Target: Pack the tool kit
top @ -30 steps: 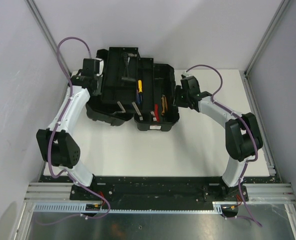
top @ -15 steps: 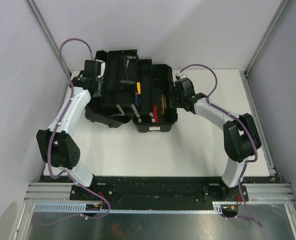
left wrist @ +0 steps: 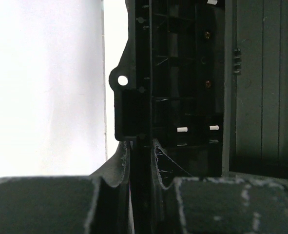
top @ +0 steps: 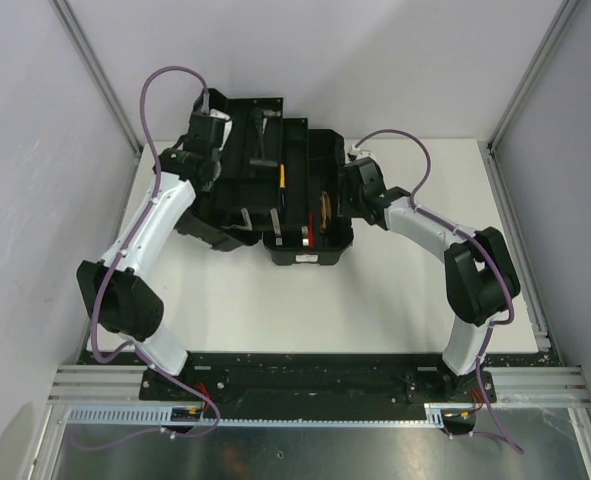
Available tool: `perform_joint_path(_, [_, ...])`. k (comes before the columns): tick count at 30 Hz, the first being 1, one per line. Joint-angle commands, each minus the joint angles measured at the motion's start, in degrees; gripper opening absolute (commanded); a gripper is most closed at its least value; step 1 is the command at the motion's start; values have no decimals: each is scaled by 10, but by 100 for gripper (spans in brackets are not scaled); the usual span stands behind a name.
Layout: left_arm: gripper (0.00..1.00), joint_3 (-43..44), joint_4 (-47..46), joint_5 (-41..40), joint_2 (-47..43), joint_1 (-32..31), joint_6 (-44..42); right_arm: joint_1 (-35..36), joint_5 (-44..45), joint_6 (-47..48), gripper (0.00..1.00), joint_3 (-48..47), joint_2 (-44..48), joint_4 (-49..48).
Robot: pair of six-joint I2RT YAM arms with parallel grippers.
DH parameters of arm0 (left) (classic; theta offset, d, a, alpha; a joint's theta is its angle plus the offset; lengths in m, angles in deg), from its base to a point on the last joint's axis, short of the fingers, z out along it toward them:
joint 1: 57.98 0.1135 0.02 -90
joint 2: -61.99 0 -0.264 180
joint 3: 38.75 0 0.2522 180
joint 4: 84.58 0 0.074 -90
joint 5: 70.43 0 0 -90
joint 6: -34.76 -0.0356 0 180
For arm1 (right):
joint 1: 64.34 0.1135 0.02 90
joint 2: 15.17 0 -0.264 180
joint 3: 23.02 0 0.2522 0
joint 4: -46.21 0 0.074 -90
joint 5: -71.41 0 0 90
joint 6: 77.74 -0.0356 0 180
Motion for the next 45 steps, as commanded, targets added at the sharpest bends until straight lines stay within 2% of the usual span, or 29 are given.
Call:
perform_joint_path(1, [0,115,-148,-2,-94,-52,-13,0,-16,-2,0,-31,7,-49])
perform_joint_path(8, [0,153,-148,-47,-76,-122,-31,-14,-61,-47,0,-25,2,-61])
perform_joint_path(14, [0,168,-149,-119,-41,-164,-50,4,-28,-62,0,-25,14,-64])
perform_joint_path(26, [0,118,-161,-211,-34,-171,-91,33,78,-35,0,-55,39,-16])
perform_joint_path(32, [0,139,-173,-256,-12,-186,-122,56,108,-24,0,-89,19,4])
perform_joint_path(39, [0,105,-205,-290,-6,-197,-153,64,121,-35,0,-101,1,16])
perform_joint_path(45, [0,100,-219,-288,-11,-212,-153,65,95,-50,0,-93,-6,5])
